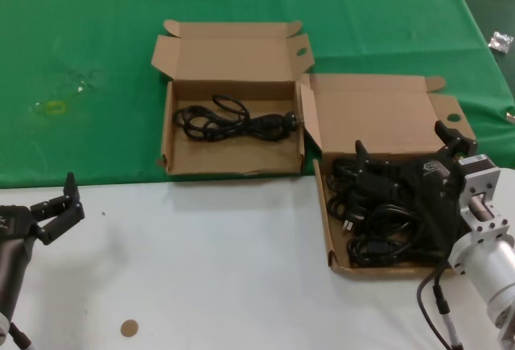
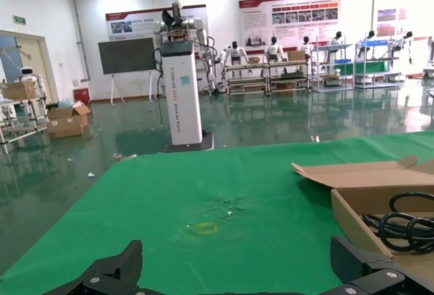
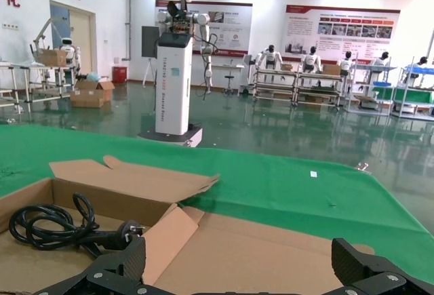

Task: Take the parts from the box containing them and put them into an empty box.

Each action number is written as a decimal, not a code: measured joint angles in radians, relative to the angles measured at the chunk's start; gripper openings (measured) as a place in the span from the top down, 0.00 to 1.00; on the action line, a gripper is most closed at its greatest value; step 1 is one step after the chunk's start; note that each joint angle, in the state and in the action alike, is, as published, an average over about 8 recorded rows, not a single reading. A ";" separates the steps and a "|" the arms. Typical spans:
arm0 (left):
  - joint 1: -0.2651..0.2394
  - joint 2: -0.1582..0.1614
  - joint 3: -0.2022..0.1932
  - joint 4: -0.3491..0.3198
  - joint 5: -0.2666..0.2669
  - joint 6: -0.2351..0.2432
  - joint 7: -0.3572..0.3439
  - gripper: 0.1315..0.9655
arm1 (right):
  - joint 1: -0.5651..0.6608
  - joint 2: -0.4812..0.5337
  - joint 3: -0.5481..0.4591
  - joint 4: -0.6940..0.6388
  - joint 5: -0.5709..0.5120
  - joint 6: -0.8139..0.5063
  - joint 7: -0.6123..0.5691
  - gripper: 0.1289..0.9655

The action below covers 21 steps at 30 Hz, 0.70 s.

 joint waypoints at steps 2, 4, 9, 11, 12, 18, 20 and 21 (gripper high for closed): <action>0.000 0.000 0.000 0.000 0.000 0.000 0.000 0.00 | 0.000 0.000 0.000 0.000 0.000 0.000 0.000 0.00; 0.000 0.000 0.000 0.000 0.000 0.000 0.000 0.00 | 0.000 0.000 0.000 0.000 0.000 0.000 0.000 0.00; 0.000 0.000 0.000 0.000 0.000 0.000 0.000 0.00 | 0.000 0.000 0.000 0.000 0.000 0.000 0.000 0.00; 0.000 0.000 0.000 0.000 0.000 0.000 0.000 0.00 | 0.000 0.000 0.000 0.000 0.000 0.000 0.000 0.00; 0.000 0.000 0.000 0.000 0.000 0.000 0.000 0.00 | 0.000 0.000 0.000 0.000 0.000 0.000 0.000 0.00; 0.000 0.000 0.000 0.000 0.000 0.000 0.000 0.00 | 0.000 0.000 0.000 0.000 0.000 0.000 0.000 0.00; 0.000 0.000 0.000 0.000 0.000 0.000 0.000 0.00 | 0.000 0.000 0.000 0.000 0.000 0.000 0.000 0.00; 0.000 0.000 0.000 0.000 0.000 0.000 0.000 0.00 | 0.000 0.000 0.000 0.000 0.000 0.000 0.000 0.00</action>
